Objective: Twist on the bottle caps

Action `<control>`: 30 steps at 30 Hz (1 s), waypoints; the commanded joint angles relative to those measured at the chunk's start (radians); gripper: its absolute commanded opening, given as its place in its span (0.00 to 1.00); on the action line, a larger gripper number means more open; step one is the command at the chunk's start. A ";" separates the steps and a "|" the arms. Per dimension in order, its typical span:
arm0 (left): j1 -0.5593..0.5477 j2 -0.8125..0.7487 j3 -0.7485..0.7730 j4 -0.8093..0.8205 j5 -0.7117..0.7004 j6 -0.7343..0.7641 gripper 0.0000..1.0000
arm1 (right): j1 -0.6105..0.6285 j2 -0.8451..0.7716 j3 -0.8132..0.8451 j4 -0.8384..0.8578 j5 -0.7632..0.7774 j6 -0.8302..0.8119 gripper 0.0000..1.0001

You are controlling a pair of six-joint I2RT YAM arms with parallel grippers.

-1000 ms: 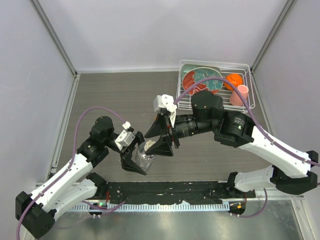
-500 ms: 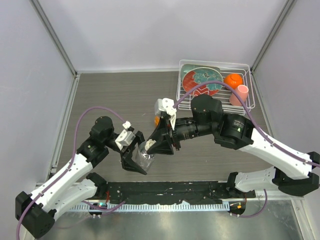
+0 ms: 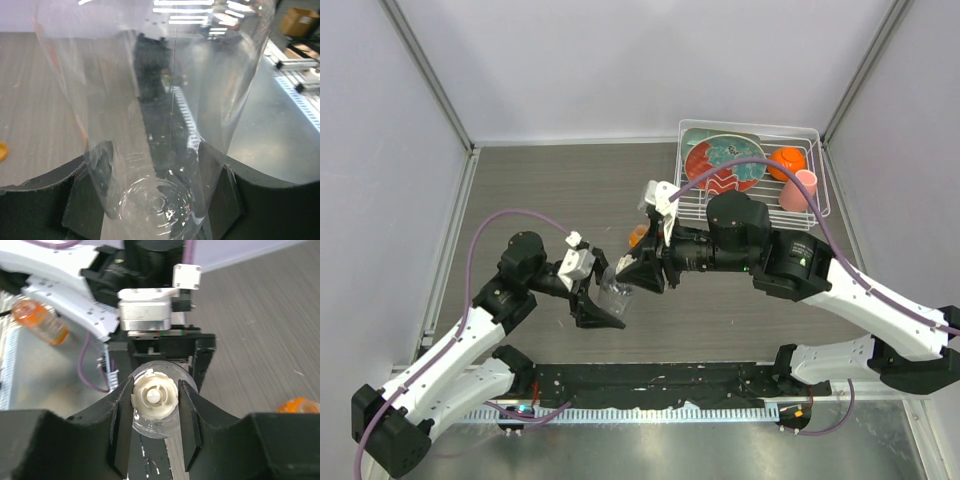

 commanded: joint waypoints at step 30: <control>-0.002 -0.043 0.037 -0.039 -0.589 0.256 0.04 | 0.012 0.293 0.099 -0.203 1.026 0.652 0.01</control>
